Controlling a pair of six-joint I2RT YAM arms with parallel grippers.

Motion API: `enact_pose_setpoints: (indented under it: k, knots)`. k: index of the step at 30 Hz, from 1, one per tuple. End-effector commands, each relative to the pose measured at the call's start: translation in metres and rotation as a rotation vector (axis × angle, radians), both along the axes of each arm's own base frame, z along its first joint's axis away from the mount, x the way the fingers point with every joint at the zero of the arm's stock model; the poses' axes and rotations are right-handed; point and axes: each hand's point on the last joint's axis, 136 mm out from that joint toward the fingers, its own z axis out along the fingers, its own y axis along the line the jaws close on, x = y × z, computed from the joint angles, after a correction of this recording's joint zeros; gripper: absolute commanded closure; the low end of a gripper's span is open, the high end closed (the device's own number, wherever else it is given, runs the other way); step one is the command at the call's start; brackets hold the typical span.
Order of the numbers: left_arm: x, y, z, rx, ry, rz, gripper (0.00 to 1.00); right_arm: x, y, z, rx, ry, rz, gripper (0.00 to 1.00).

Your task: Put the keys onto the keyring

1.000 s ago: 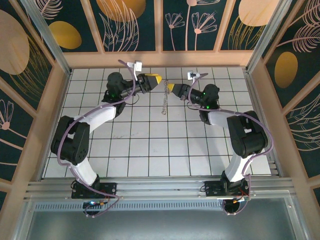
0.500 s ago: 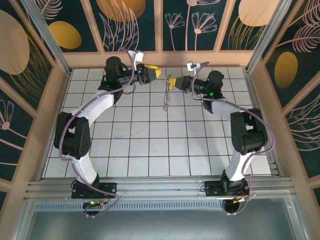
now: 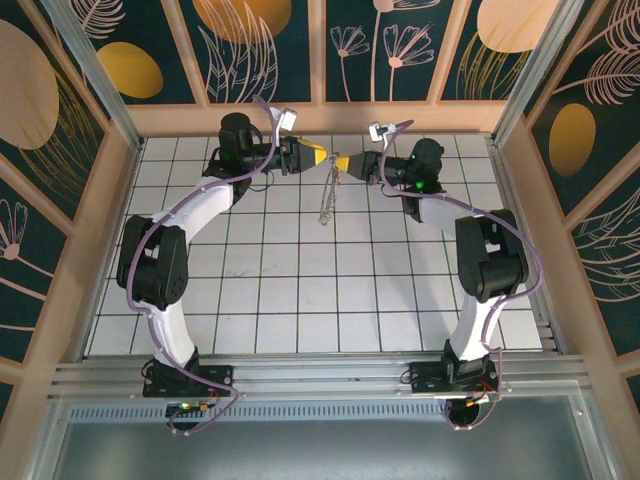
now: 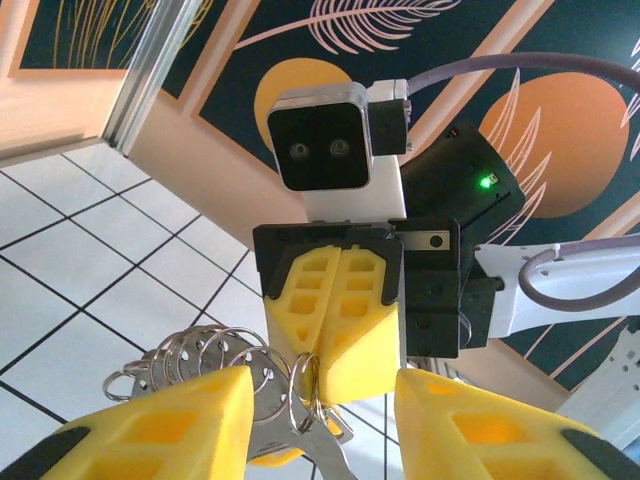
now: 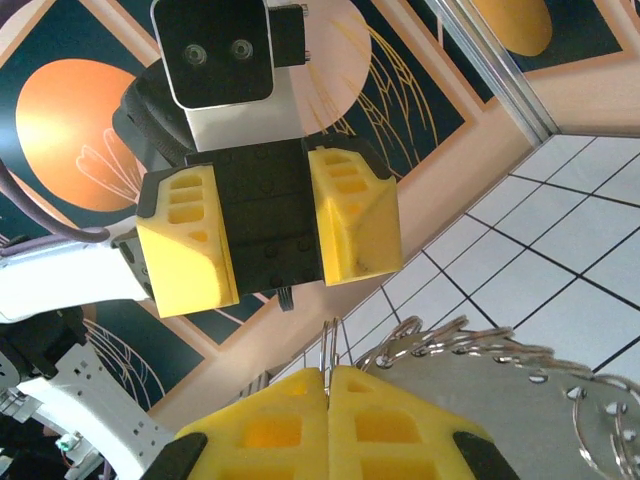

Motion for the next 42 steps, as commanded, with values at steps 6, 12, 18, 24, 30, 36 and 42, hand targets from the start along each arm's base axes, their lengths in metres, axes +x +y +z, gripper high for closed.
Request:
enact_pose_setpoints:
  k: [6, 12, 18, 24, 30, 36, 42]
  knots:
    - [0.002, -0.003, -0.001, -0.018, 0.003, -0.035, 0.60, -0.005, 0.009, 0.024, 0.037, -0.098, 0.028, 1.00]
    - [-0.002, -0.008, 0.000, -0.023, 0.002, -0.056, 0.64, -0.003, 0.011, 0.022, 0.038, -0.091, 0.022, 1.00]
    - [-0.006, -0.013, -0.002, -0.022, 0.004, -0.068, 0.67, -0.001, 0.012, 0.021, 0.039, -0.086, 0.018, 1.00]
    - [-0.006, -0.013, 0.000, -0.021, -0.003, -0.062, 0.68, 0.001, 0.012, 0.017, 0.037, -0.075, 0.015, 1.00]
    - [-0.003, -0.009, 0.004, 0.010, -0.051, 0.004, 0.60, 0.004, 0.011, 0.015, 0.031, -0.071, 0.006, 1.00]
    - [-0.001, -0.006, 0.010, 0.022, -0.077, 0.036, 0.57, 0.004, 0.011, 0.014, 0.032, -0.069, 0.001, 1.00]
    - [0.011, 0.007, 0.015, 0.037, -0.107, 0.143, 0.54, 0.005, 0.008, 0.012, 0.031, -0.065, -0.008, 1.00]
